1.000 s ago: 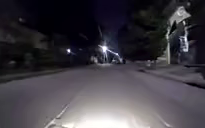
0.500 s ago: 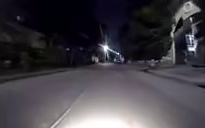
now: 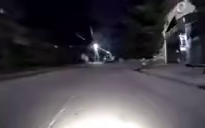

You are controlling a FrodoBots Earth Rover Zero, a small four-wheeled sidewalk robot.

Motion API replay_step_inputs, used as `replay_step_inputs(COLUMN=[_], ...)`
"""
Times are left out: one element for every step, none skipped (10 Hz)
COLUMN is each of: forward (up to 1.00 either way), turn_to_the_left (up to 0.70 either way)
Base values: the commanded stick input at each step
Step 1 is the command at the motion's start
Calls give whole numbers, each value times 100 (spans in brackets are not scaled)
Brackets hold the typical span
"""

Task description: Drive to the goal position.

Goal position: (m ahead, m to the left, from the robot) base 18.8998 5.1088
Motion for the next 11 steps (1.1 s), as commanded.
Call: replay_step_inputs(forward=[97,97,97,97,97,97,97,97,97,97,97], turn_to_the_left=[5,5,5,5,5,5,5,5,5,5,5])
